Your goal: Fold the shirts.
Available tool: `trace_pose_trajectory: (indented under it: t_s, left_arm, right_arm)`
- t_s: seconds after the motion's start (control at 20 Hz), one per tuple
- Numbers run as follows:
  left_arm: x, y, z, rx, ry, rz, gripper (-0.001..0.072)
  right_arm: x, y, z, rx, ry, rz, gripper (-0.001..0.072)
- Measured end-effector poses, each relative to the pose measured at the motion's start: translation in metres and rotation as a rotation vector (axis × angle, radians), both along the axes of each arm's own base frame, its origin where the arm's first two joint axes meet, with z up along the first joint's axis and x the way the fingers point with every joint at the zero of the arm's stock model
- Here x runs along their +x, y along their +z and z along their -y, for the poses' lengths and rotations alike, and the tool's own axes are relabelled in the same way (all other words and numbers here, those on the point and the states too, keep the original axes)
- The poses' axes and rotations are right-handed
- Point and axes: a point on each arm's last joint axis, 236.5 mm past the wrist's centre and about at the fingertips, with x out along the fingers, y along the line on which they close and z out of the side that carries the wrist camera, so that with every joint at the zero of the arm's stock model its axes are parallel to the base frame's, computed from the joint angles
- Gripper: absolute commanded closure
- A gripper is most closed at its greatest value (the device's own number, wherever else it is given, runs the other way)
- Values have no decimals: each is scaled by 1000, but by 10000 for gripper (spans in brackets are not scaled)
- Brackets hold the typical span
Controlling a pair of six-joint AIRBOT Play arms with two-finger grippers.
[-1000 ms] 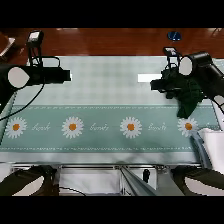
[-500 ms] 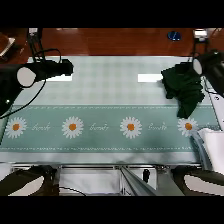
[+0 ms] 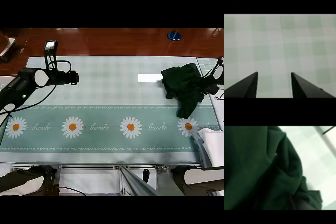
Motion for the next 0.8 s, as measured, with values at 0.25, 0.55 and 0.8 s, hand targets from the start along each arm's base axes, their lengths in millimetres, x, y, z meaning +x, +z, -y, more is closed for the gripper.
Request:
trace_pose_trajectory:
  t_s: [0.25, 0.55, 0.8]
  left_arm:
    - [-5, 8, -16, 66, -36, -23, 202]
    - [-67, 38, -71, 92, 16, -114, 202]
    - [-156, 17, -52, -79, 27, -150, 202]
  right_arm:
    - [-4, -19, -31, 159, 83, -46, 691]
    - [47, 128, -75, 186, 296, 262, 691]
    - [43, 310, -133, 60, 488, 603, 691]
